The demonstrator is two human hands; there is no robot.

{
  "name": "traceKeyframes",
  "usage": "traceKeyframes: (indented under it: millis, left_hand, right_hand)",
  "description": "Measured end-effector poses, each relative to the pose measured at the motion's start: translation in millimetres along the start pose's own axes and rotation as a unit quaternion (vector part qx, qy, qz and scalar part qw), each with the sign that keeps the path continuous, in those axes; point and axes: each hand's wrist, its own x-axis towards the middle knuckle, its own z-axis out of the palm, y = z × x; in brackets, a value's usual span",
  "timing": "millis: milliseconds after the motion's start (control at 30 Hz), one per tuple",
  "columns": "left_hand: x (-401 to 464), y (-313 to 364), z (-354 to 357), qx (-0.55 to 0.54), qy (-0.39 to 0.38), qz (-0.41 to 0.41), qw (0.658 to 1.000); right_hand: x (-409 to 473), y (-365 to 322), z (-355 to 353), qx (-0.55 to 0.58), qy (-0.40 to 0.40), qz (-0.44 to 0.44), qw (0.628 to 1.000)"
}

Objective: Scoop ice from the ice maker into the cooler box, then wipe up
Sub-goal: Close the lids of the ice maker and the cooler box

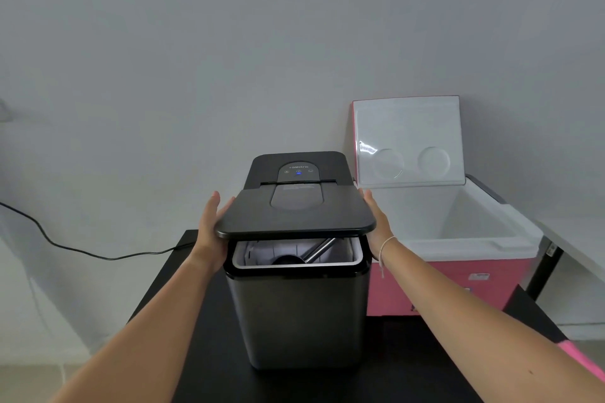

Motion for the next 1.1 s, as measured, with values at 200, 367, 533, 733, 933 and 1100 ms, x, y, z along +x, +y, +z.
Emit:
traceKeyframes:
  millis: [200, 367, 533, 733, 933, 1100]
  left_hand:
    - [-3, -2, -2, 0.057, -0.019, 0.021, 0.998]
    - [-4, -5, -4, 0.089, 0.019, 0.011, 0.996]
    - [-9, -5, -1, 0.118, 0.012, 0.002, 0.993]
    - [-7, -6, 2, 0.167, 0.004, 0.009, 0.986]
    - [-3, 0, 4, 0.237, 0.029, 0.038, 0.970]
    - [4, 11, 23, 0.301, 0.085, 0.108, 0.944]
  right_hand:
    - [-6, 4, -4, 0.080, -0.039, -0.001, 0.996]
    - [-18, 7, -6, 0.093, -0.034, 0.025, 0.995]
    - [-23, 10, -9, 0.091, -0.024, 0.030, 0.995]
    - [-24, 10, -11, 0.019, -0.015, 0.043, 0.999]
    - [-22, 5, -19, -0.035, 0.031, -0.002, 0.999]
    - [-23, -21, -34, -0.053, 0.054, -0.054, 0.996]
